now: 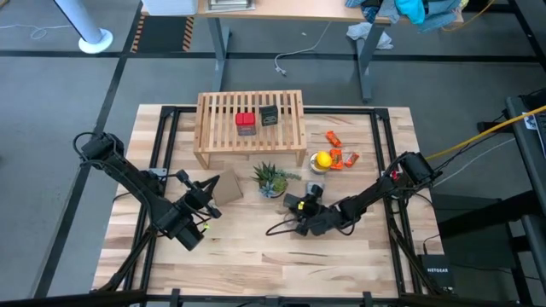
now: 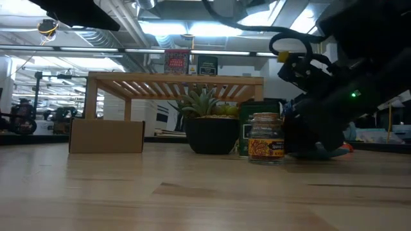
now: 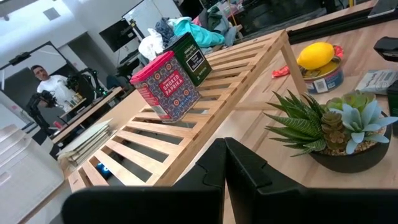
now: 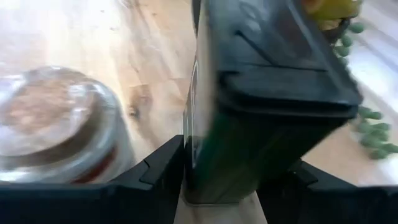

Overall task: Shelf spices
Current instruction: Remove the bottom green seasoning can from the shelf

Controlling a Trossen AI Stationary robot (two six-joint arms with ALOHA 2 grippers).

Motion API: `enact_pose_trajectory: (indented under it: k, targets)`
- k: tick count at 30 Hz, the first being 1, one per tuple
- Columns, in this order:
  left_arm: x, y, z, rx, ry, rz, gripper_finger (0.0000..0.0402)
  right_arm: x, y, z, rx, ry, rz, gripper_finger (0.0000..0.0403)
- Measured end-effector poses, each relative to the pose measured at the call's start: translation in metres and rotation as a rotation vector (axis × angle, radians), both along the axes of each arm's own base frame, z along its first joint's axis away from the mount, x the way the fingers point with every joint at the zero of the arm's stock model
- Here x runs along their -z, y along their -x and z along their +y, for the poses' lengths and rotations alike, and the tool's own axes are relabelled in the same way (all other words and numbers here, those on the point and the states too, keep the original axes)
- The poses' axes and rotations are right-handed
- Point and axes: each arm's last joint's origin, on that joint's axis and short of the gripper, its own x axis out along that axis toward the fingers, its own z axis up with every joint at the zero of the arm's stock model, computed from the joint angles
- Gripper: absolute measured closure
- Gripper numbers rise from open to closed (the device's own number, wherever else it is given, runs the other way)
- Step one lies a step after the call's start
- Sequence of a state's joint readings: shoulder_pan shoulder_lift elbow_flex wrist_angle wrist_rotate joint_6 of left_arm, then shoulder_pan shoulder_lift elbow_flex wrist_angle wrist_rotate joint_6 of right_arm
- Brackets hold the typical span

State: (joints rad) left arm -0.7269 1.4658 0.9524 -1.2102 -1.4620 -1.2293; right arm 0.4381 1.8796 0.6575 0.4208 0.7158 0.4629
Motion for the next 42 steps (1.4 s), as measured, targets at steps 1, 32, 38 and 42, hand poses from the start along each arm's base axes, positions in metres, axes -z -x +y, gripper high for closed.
enact_pose_trajectory:
  k: [1,32,38,42]
  targets:
    - [0.0000,0.0000,0.0000,0.000,0.000,0.000,0.0402,0.0001,0.0000,0.0000,-0.001,0.005,0.010,0.0223]
    - [0.0028,-0.0024,-0.0026,-0.017,0.127,-0.026,0.0402,-0.0006,0.0027,0.0006,-0.039,-0.031,0.063,0.0223]
    - [0.0055,-0.0031,-0.0040,-0.030,0.208,0.020,0.0402,-0.0005,0.0028,0.0005,-0.043,-0.024,0.065,0.0223]
    - [0.0059,-0.0034,-0.0040,-0.030,0.212,0.032,0.0402,-0.0007,0.0027,0.0006,-0.057,-0.006,0.072,0.0223]
